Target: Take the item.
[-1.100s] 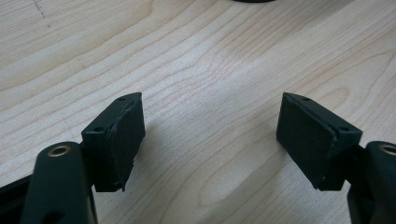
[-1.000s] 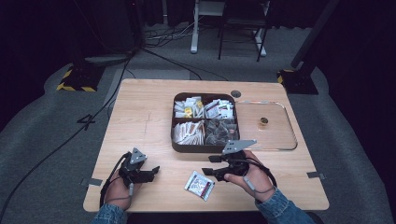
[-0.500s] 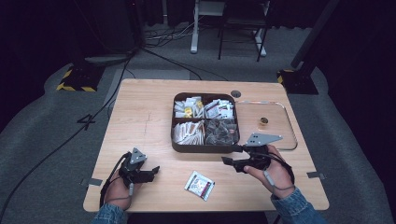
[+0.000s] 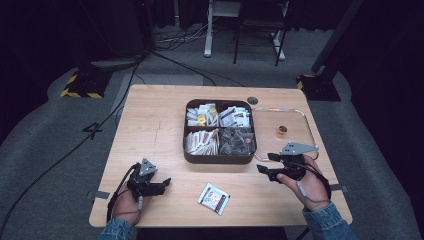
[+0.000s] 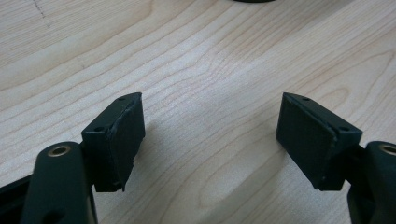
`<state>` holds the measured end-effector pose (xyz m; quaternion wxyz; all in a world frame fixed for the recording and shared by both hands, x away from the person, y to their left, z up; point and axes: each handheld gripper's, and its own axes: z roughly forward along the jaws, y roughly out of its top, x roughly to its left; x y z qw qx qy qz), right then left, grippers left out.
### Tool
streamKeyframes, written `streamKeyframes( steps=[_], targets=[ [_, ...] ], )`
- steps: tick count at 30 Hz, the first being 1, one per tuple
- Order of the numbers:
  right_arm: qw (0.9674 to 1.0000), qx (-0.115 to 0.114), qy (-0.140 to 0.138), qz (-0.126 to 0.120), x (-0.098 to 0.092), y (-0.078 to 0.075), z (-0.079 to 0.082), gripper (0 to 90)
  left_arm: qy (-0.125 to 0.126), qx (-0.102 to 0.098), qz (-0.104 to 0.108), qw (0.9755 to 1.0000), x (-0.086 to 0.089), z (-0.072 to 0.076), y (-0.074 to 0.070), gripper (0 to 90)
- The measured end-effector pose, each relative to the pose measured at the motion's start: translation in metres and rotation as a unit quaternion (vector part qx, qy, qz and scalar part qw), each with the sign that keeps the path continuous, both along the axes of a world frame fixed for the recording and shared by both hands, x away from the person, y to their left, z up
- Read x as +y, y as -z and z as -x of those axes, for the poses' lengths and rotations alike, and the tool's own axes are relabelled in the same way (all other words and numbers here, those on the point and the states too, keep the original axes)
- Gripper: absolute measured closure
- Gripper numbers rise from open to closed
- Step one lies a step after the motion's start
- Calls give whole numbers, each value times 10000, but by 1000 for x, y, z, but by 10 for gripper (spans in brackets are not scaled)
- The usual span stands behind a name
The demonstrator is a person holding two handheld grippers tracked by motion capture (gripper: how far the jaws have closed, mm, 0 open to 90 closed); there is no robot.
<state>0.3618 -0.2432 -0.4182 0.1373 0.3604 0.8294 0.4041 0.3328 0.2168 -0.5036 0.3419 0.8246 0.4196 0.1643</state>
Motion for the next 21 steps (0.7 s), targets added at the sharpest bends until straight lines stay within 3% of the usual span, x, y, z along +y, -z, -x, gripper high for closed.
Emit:
streamKeyframes(
  steps=[2, 10, 16, 21],
  targets=[
    [9998, 45, 179, 75, -9, 7, -4, 353, -9, 16, 7, 10000, 0, 0, 0, 242],
    [9987, 194, 442, 142, -24, 31, -10, 353, -9, 16, 6, 10000, 0, 0, 0, 242],
    [9979, 143, 614, 115, -34, 52, -9, 361, -10, 20, 10, 10000, 0, 0, 0, 242],
    [9973, -20, 668, 310, -37, 64, -9, 360, -9, 16, 7, 10000, 0, 0, 0, 242]
  ],
)
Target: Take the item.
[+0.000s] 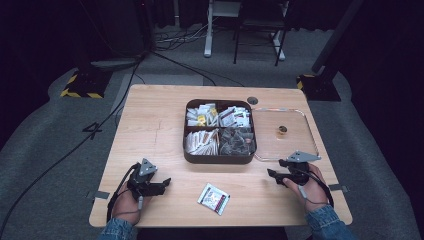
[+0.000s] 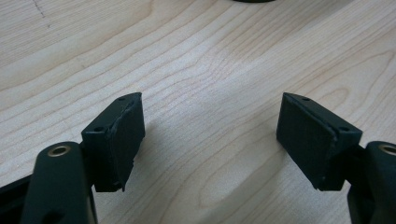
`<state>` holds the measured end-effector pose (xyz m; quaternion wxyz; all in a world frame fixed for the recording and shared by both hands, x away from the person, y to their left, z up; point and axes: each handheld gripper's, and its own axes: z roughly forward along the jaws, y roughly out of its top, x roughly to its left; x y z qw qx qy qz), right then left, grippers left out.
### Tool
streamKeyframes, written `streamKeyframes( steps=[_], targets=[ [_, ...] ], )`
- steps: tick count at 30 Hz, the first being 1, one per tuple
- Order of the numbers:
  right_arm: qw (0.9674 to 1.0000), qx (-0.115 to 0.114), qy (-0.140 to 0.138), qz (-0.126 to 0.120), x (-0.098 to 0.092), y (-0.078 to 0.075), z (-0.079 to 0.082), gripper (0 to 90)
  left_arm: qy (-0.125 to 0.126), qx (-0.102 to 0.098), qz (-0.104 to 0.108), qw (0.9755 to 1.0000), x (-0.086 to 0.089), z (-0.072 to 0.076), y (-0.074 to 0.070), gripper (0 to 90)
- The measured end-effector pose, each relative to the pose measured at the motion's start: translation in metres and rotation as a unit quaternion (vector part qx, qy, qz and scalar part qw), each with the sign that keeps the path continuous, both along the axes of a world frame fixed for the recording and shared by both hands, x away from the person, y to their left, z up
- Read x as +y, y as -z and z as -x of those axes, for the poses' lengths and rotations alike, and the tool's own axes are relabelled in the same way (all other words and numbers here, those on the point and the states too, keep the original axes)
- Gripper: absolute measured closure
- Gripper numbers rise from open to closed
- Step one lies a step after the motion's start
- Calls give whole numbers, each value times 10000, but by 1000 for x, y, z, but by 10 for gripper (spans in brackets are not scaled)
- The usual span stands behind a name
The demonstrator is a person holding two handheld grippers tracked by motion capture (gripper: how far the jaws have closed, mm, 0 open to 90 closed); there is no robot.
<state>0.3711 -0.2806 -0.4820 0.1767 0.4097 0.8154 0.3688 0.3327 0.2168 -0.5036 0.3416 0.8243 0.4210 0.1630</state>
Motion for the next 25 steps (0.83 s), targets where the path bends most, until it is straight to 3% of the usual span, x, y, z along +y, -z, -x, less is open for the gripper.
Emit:
streamKeyframes(
  steps=[3, 7, 11, 12, 25],
  targets=[
    [10000, -64, 29, -7, -1, 4, 0, 359, 6, -10, -2, 10000, 0, 0, 0, 242],
    [9992, 264, -99, 275, 1, 14, -7, 277, 0, 0, 1, 10000, 0, 0, 0, 242],
    [9996, 109, -114, 225, 1, 18, -7, 230, 1, 0, -1, 10000, 0, 0, 0, 242],
    [9999, 2, -116, 126, 1, 22, -8, 136, 2, 0, 17, 10000, 0, 0, 0, 241],
    [9999, 34, 14, 167, 4, 22, -9, 121, -9, 8, 12, 10000, 0, 0, 0, 240]
  ],
)
